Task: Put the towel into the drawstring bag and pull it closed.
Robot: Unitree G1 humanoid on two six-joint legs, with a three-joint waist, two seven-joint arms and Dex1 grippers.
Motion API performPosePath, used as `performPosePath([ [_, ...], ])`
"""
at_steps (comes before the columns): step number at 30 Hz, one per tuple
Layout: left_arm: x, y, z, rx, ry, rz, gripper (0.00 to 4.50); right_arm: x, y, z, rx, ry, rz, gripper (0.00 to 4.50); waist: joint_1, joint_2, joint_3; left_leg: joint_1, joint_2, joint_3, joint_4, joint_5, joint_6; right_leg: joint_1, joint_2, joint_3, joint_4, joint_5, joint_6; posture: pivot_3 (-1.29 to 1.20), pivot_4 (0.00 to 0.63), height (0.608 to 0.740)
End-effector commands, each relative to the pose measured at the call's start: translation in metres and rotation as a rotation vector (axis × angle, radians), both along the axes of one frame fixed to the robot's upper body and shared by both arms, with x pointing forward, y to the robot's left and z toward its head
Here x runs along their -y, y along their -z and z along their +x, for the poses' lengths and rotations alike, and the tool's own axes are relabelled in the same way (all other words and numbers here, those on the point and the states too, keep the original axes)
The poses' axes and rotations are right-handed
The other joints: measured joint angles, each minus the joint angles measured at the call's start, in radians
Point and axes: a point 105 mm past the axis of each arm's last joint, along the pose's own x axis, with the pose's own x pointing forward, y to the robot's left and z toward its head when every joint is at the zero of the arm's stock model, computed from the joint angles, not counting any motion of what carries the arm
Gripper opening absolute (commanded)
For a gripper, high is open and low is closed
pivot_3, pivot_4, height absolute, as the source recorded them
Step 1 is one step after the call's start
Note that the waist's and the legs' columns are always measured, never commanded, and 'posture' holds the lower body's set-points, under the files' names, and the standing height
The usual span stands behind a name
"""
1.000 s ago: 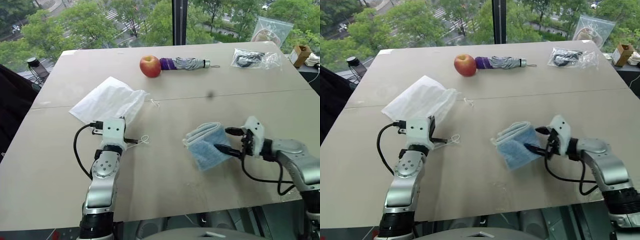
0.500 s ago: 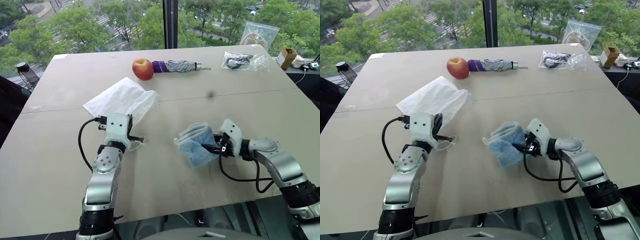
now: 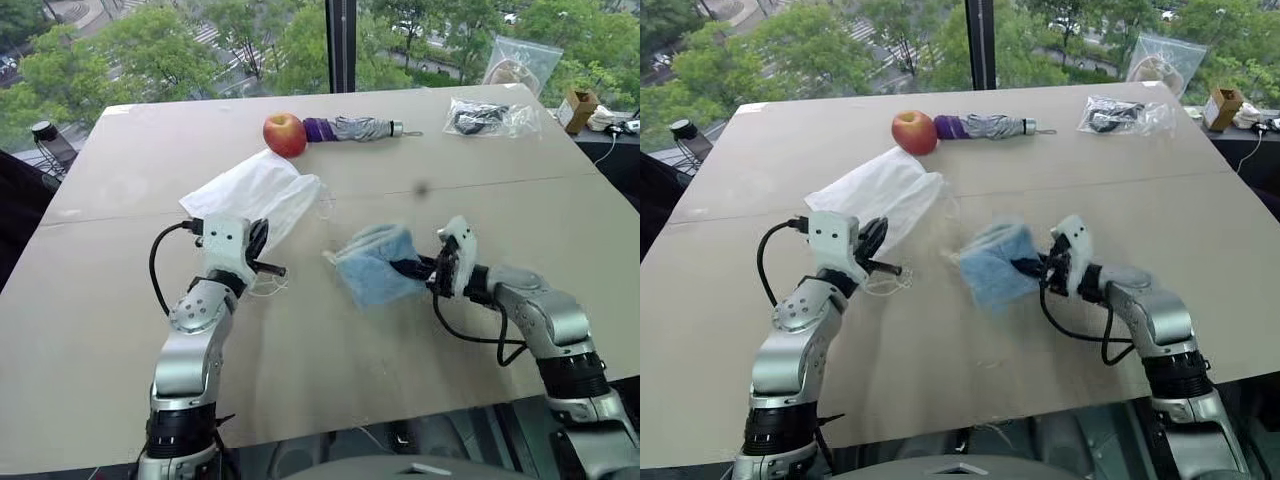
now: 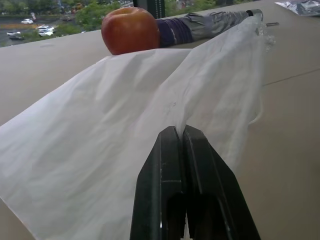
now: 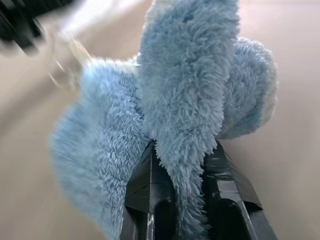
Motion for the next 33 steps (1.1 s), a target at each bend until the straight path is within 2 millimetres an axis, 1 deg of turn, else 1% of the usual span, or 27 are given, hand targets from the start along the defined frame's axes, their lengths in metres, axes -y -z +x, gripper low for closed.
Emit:
performPosePath([
  [1,0.002,-0.013,0.002,0.023,0.036,0.003,0.0,-0.018,-0.036,-0.011,0.067,-0.101,0.113,0.02,0.0,0.0,0.0,0.0,0.0,0.0,0.0,-0.001,-0.001,0.0,0.0,0.0,0.0,0.0,0.0,0.0,0.15,0.74],
  [5,0.008,-0.021,0.002,0.027,0.085,-0.008,0.0,-0.033,-0.045,-0.015,0.06,-0.16,0.152,0.02,0.0,0.001,0.001,-0.001,0.0,0.0,-0.001,-0.003,-0.005,0.0,0.0,0.0,-0.002,-0.002,0.002,0.0,0.15,0.74],
  [8,0.012,-0.027,0.0,0.031,0.123,-0.018,0.0,-0.045,-0.047,-0.021,0.054,-0.23,0.159,0.02,-0.001,0.002,0.002,-0.001,-0.001,0.0,-0.001,-0.003,-0.005,0.0,-0.001,0.0,-0.002,-0.002,0.002,0.0,0.15,0.74],
  [9,0.014,-0.027,-0.001,0.029,0.141,-0.025,0.0,-0.048,-0.046,-0.019,0.06,-0.226,0.151,0.02,-0.001,0.002,0.002,-0.001,-0.001,0.0,-0.001,-0.003,-0.005,0.0,-0.001,0.0,-0.002,-0.002,0.002,0.0,0.15,0.74],
  [12,0.025,-0.031,-0.01,0.025,0.242,-0.034,0.0,-0.058,-0.045,-0.001,0.07,-0.161,0.13,0.02,-0.005,0.004,0.004,0.0,-0.001,0.001,-0.001,-0.003,-0.005,0.0,0.0,0.0,-0.001,-0.002,0.002,0.0,0.15,0.74],
  [16,0.03,-0.033,-0.018,0.01,0.312,-0.041,0.0,-0.064,-0.044,0.011,0.088,-0.127,0.111,0.02,-0.003,0.005,0.004,0.001,0.0,0.001,-0.001,-0.003,-0.005,0.0,0.002,0.0,-0.001,-0.002,0.002,0.0,0.15,0.74],
  [18,0.032,-0.032,-0.022,-0.005,0.351,-0.032,0.0,-0.068,-0.046,0.013,0.105,-0.131,0.111,0.02,-0.003,0.006,0.005,0.001,0.0,0.001,-0.001,-0.003,-0.006,0.0,0.002,0.0,-0.001,-0.002,0.002,0.0,0.15,0.74],
  [19,0.034,-0.031,-0.024,-0.009,0.369,-0.024,0.0,-0.07,-0.045,0.013,0.113,-0.141,0.096,0.02,-0.004,0.006,0.005,0.001,0.0,0.001,-0.001,-0.003,-0.006,0.0,0.002,0.001,-0.001,-0.002,0.002,0.0,0.15,0.74],
  [22,0.036,-0.03,-0.026,-0.02,0.403,-0.027,0.0,-0.074,-0.03,0.012,0.138,-0.168,-0.009,0.02,-0.005,0.006,0.006,0.001,-0.001,0.001,-0.001,-0.003,-0.006,0.0,0.002,0.001,-0.001,-0.002,0.002,0.0,0.15,0.74],
  [26,0.043,-0.033,-0.031,-0.003,0.464,-0.026,0.0,-0.075,-0.012,0.011,0.115,-0.193,-0.114,0.02,-0.004,0.006,0.006,0.0,-0.001,0.001,-0.001,-0.003,-0.006,0.0,0.002,0.001,-0.001,-0.002,0.002,0.0,0.15,0.74],
  [30,0.045,-0.033,-0.033,0.003,0.485,-0.023,0.0,-0.075,-0.009,0.013,0.111,-0.192,-0.138,0.02,-0.004,0.007,0.006,0.001,-0.001,0.001,-0.001,-0.003,-0.006,0.0,0.002,0.002,-0.001,-0.002,0.002,0.0,0.15,0.74],
  [33,0.05,-0.029,-0.039,-0.014,0.525,-0.028,0.0,-0.08,-0.019,0.009,0.098,-0.219,-0.077,0.02,-0.006,0.007,0.007,0.001,-0.001,0.001,-0.001,-0.003,-0.006,0.0,0.002,0.002,-0.001,-0.002,0.002,0.0,0.15,0.74],
])
